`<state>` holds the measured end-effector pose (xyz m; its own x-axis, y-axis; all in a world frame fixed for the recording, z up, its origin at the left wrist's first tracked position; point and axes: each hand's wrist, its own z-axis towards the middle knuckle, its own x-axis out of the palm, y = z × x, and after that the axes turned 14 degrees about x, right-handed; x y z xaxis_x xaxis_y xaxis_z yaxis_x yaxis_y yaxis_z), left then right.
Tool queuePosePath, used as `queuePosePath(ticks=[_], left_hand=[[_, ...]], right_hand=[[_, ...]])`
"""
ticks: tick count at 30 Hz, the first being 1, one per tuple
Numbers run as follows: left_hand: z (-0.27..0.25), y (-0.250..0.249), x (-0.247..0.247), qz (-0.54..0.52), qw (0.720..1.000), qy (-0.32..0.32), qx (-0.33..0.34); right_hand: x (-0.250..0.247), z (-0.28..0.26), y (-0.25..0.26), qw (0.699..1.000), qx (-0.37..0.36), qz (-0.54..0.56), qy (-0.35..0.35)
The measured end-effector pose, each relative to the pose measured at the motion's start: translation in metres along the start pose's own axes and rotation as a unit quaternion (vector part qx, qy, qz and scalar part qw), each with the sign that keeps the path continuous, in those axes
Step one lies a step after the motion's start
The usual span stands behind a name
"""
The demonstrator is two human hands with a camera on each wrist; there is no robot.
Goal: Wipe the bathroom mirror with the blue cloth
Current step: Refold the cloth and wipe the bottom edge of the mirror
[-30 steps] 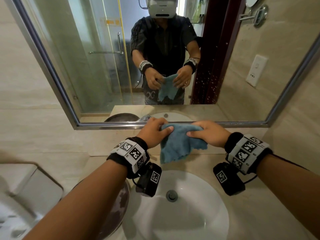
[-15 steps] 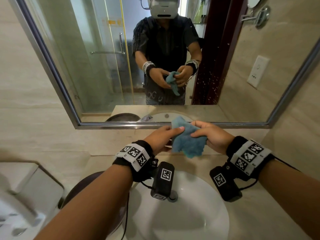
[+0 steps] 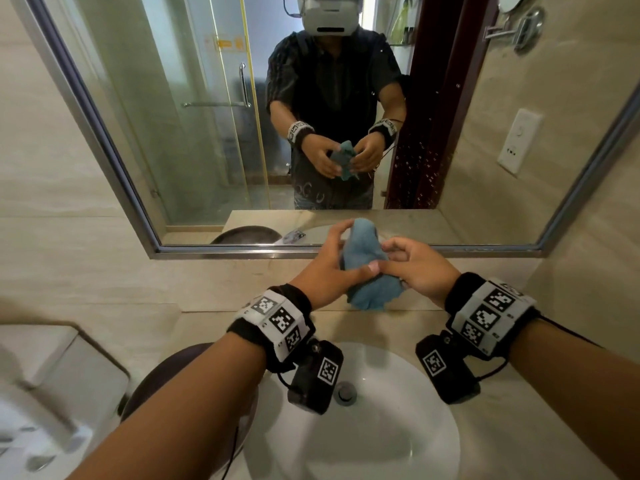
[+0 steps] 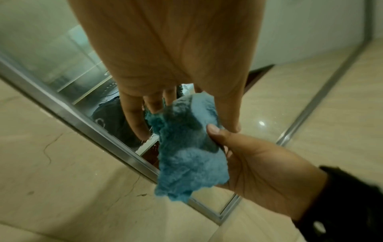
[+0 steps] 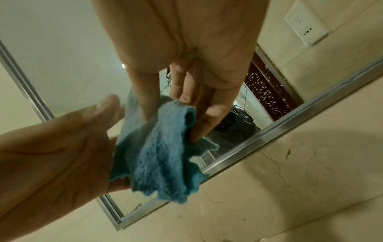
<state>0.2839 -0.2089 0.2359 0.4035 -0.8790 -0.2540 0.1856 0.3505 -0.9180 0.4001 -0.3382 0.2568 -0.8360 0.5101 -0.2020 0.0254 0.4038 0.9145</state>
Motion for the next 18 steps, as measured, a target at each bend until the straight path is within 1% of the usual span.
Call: queuePosePath(ticks=[2, 4, 6, 8, 9, 11, 14, 15, 17, 18], left_hand=[[0.0, 0.004, 0.001, 0.102, 0.994, 0.022, 0.035], [0.002, 0.009, 0.001, 0.181, 0.98, 0.056, 0.059], [0.007, 0.011, 0.001, 0.204, 0.975, 0.067, 0.063], [0.013, 0.013, 0.002, 0.195, 0.978, 0.045, 0.056], [0.015, 0.013, 0.002, 0.184, 0.981, 0.038, 0.054], [0.023, 0.017, 0.003, 0.171, 0.983, 0.024, 0.055], [0.036, 0.021, 0.005, 0.174, 0.983, 0.003, 0.054], [0.043, 0.023, 0.006, 0.183, 0.982, 0.003, 0.05], [0.056, 0.025, 0.005, 0.239, 0.969, 0.009, 0.06], [0.062, 0.026, 0.004, 0.276, 0.958, 0.009, 0.074]], right_hand=[[-0.002, 0.004, 0.0, 1.0, 0.007, 0.019, -0.018], [-0.005, 0.007, -0.002, 0.999, 0.005, 0.053, -0.009], [-0.009, 0.008, -0.005, 0.998, -0.011, 0.053, 0.025], [-0.015, 0.012, -0.008, 0.997, -0.029, 0.0, 0.066], [-0.017, 0.015, -0.011, 0.996, -0.034, -0.041, 0.073], [-0.025, 0.022, -0.012, 0.993, -0.048, -0.092, 0.051], [-0.04, 0.038, -0.014, 0.989, -0.085, -0.119, -0.029], [-0.044, 0.044, -0.016, 0.99, -0.086, -0.105, -0.029], [-0.046, 0.055, -0.016, 0.998, -0.066, -0.025, -0.004], [-0.046, 0.06, -0.014, 0.998, -0.068, 0.006, -0.018]])
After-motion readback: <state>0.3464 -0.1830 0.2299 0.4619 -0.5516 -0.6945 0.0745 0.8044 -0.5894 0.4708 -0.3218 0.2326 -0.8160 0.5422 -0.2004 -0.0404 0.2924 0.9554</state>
